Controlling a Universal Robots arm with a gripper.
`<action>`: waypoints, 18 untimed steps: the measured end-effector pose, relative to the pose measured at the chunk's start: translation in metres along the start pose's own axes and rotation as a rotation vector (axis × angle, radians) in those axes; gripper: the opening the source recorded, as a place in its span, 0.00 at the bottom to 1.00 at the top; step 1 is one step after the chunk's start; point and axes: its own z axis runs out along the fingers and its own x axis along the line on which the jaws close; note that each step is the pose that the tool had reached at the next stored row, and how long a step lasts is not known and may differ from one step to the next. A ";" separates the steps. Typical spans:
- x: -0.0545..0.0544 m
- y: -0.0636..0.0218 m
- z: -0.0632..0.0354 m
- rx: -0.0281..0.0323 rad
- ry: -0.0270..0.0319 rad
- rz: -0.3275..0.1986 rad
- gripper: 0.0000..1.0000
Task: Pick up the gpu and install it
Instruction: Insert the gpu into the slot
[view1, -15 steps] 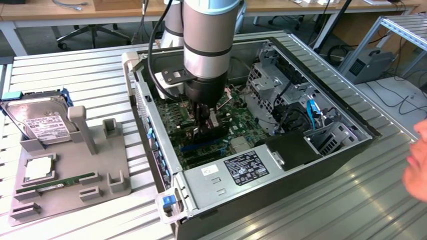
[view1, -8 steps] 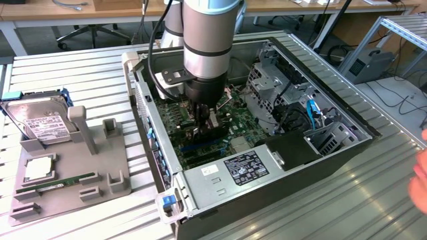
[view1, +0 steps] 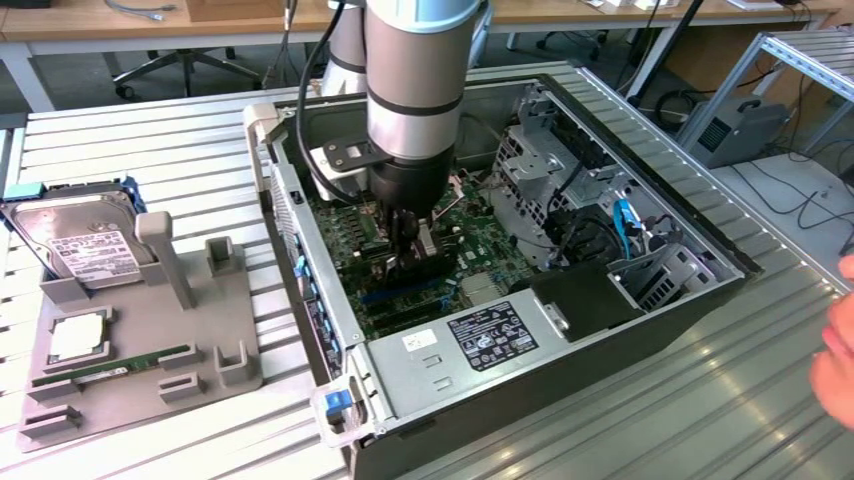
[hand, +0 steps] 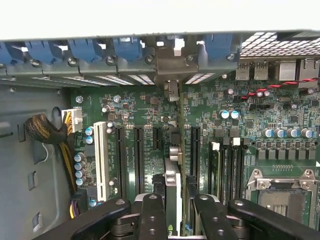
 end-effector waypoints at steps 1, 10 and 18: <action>0.000 0.0000 0.0001 0.0001 -0.0001 0.000 0.27; 0.000 0.0000 0.0004 0.0004 -0.0007 0.000 0.27; 0.000 0.0000 0.0001 0.0001 0.0000 0.000 0.35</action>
